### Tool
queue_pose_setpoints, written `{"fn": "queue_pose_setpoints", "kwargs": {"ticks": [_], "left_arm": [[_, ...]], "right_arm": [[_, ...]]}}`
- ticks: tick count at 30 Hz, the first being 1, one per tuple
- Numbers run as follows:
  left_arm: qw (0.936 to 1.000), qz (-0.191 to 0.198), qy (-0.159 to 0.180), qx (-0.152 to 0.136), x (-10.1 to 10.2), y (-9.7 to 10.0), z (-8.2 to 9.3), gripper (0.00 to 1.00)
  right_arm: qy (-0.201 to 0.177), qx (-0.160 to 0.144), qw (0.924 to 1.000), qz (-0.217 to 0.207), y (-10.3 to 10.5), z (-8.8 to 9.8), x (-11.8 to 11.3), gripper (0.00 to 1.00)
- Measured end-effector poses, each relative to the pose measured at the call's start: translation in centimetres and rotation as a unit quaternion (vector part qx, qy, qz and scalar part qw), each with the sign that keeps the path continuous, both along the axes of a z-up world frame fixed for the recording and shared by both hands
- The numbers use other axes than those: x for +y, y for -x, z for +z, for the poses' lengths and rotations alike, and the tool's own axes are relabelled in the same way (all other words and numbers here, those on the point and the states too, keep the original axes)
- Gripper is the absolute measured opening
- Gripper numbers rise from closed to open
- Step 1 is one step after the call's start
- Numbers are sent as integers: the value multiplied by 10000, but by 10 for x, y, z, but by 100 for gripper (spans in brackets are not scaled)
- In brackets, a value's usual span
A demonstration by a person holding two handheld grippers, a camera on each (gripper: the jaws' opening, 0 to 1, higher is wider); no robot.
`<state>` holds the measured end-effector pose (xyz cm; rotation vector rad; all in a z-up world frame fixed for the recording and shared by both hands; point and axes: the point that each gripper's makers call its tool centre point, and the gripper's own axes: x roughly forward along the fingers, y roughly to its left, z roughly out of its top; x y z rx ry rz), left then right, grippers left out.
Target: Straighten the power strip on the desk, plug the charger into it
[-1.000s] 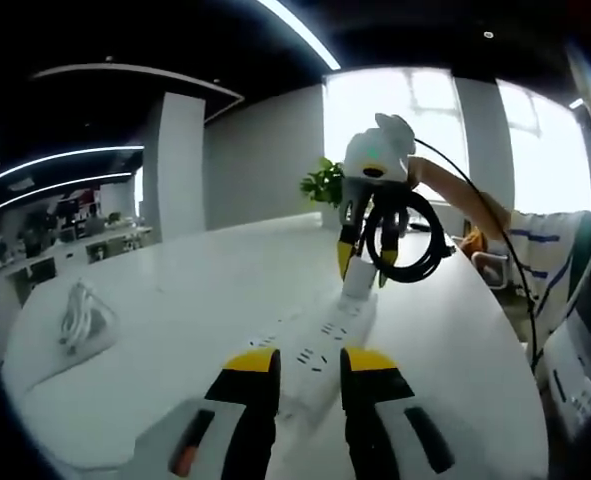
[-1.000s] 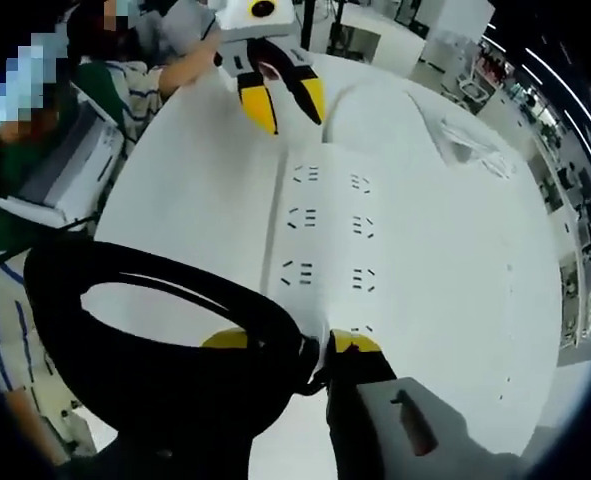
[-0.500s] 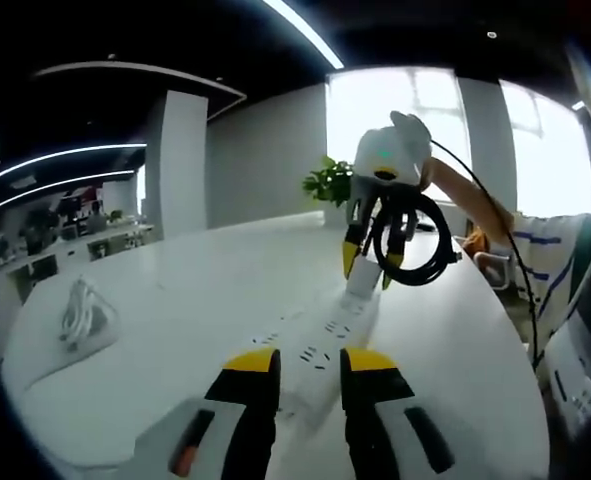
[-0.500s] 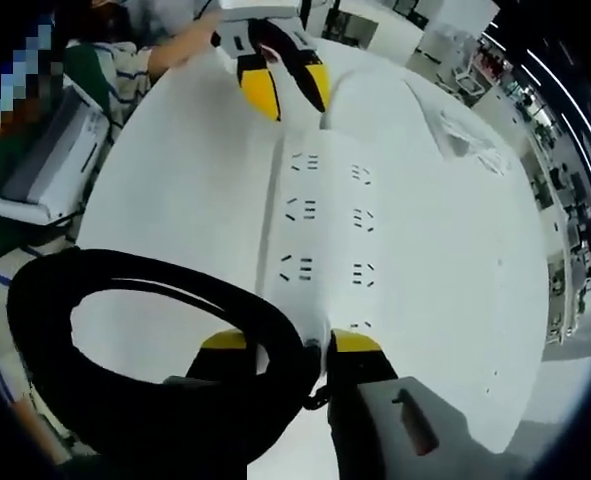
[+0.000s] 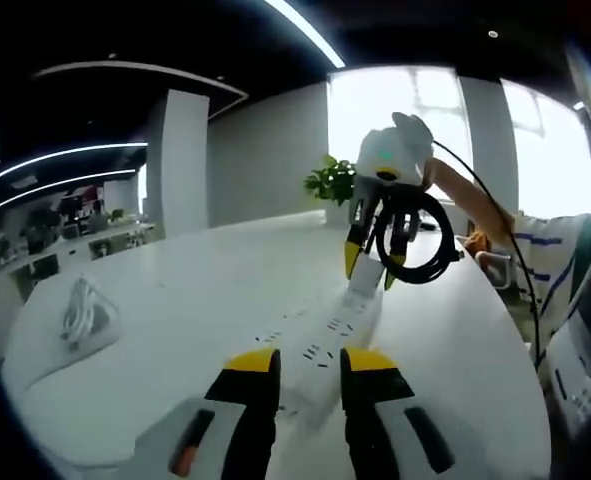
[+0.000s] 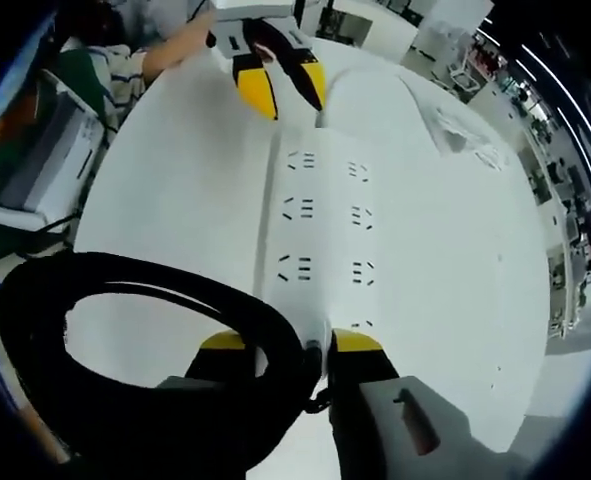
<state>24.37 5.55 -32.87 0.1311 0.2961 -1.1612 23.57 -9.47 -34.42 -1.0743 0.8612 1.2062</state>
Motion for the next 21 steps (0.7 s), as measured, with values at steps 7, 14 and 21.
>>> {"fn": "queue_pose_setpoints", "kwargs": {"ticks": [7, 14, 21], "left_arm": [[10000, 28, -10, 6, 1, -1, -1, 23], [10000, 24, 25, -7, 1, 0, 1, 23], [10000, 38, 37, 12, 2, 0, 1, 23]], "right_arm": [[-137, -17, 9999, -28, -1, 0, 0, 26], [-669, -182, 9976, -4, -2, 2, 4, 27], [-1000, -687, 9922, 298, -3, 4, 3, 27]]}}
